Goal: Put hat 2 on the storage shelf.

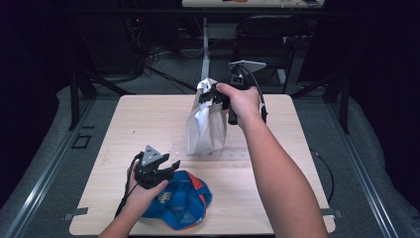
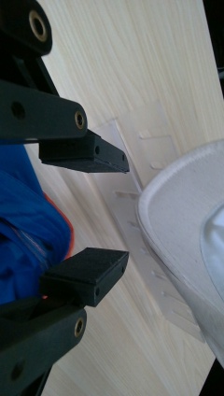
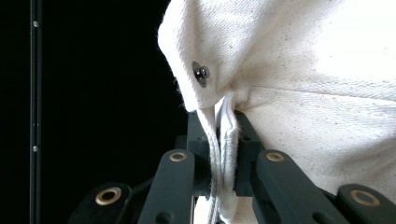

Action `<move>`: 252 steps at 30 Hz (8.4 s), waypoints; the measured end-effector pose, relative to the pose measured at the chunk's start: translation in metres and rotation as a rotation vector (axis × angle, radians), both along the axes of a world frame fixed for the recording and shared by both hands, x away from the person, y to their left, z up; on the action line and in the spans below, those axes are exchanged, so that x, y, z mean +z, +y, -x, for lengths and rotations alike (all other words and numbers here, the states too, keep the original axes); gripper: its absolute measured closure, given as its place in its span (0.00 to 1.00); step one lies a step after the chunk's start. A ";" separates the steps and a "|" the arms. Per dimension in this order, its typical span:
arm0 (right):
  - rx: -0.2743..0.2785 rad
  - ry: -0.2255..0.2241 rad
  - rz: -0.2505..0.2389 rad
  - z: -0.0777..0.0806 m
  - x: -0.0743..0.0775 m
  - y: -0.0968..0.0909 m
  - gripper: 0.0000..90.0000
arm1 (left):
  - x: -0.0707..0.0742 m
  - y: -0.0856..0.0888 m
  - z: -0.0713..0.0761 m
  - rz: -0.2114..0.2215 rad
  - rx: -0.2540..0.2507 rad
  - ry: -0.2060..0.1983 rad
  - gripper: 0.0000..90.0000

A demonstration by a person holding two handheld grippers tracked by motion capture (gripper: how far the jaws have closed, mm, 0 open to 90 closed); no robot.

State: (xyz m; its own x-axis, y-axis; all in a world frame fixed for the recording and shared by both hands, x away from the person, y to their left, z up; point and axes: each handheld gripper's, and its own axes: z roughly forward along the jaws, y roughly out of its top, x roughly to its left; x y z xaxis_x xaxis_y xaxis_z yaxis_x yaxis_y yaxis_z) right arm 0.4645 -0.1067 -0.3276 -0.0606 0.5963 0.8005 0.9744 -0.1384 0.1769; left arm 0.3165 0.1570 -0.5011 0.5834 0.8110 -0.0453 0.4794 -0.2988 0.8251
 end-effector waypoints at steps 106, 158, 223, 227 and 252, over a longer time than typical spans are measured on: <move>0.065 -0.020 0.065 0.009 -0.030 0.026 0.77 | -0.022 0.004 -0.012 0.054 0.010 0.082 0.77; 0.108 -0.229 0.286 0.164 -0.159 -0.041 0.71 | -0.045 0.094 0.036 -0.013 0.133 0.133 0.62; 0.291 -0.093 0.154 0.174 -0.226 0.020 0.83 | -0.046 0.096 0.035 -0.020 0.154 0.129 0.62; 0.272 -0.078 0.143 0.173 -0.227 0.018 0.86 | -0.046 0.096 0.035 -0.021 0.154 0.130 0.62; 0.179 -0.021 0.099 0.165 -0.207 -0.023 0.86 | -0.047 0.095 0.035 -0.020 0.150 0.135 0.62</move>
